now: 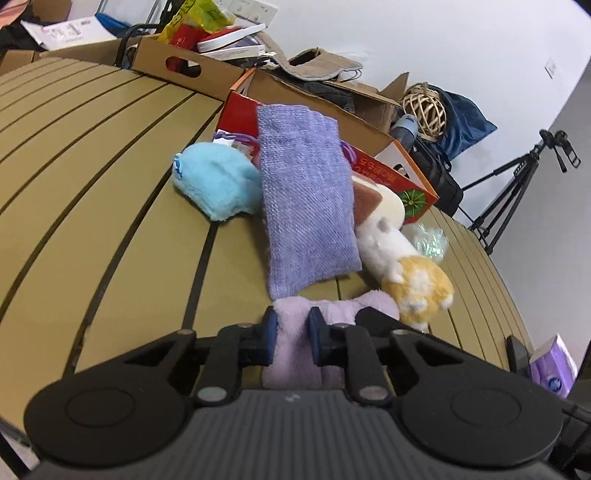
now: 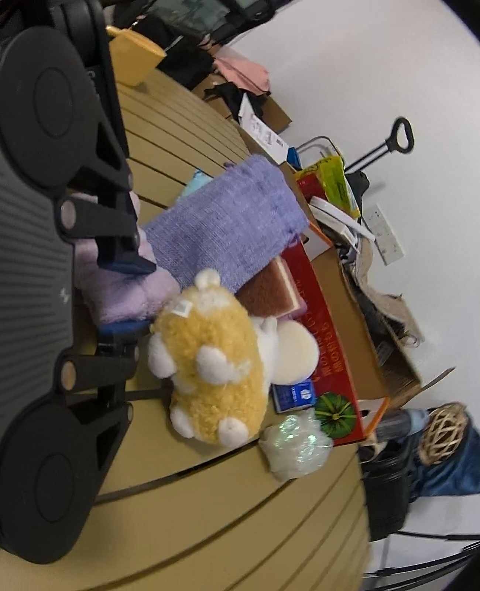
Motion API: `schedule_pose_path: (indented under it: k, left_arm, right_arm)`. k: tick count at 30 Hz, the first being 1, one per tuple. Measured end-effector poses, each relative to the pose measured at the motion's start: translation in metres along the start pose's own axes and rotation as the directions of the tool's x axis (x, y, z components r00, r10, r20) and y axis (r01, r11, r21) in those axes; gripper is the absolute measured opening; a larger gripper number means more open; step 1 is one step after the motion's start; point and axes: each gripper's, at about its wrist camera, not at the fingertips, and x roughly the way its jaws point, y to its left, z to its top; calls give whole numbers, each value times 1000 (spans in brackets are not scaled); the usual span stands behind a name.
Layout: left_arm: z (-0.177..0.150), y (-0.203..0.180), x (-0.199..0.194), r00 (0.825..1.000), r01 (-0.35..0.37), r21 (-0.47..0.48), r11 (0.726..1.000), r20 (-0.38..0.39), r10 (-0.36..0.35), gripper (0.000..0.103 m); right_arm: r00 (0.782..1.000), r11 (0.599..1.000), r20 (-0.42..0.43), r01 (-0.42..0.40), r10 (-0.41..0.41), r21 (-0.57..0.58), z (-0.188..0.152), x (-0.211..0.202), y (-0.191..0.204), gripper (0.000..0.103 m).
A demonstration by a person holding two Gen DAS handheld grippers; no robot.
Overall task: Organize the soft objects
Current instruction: 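Lift the pink towel with both grippers into the cardboard box and open them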
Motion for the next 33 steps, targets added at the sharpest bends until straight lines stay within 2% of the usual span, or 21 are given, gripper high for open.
schedule_pose_path:
  k: [4,6,10,13,17,22,26,30,33]
  left_arm:
    - [-6,-3,-21,999,13,31,999,32,-14,15]
    - [-4,-7,-35,997,20,55,998,72,-24,15]
    - [5,-15,-54,988,46,82,996,140,-57,15]
    - [24,-24,-63,979,76,93,993,181,-92,15]
    - [69,-32,-57,971,116,103,988,199,-135,15]
    - [141,-34,-22,970,144,96,985,183,-159,15]
    - [206,-32,24,975,135,93,987,168,-149,15]
    - [253,-18,81,986,105,66,992,122,-112,15]
    - [277,-8,124,997,51,59,997,59,-54,15]
  right_arm:
    - [999,999,38,-13,15,-37,-8,-28,11,23]
    - [998,998,66,-19,23,-60,-8,-42,18,23]
    - [992,997,109,-57,63,-55,4,-59,21,23]
    - [987,995,132,-91,94,-29,21,-64,20,23]
    - [979,992,158,-127,126,-6,59,-58,20,23]
    - [976,990,165,-139,142,-31,130,-23,24,23]
    - [976,989,159,-149,151,-26,191,28,24,24]
    - [983,990,122,-140,137,12,235,93,17,24]
    - [989,987,64,-140,134,84,249,142,5,24]
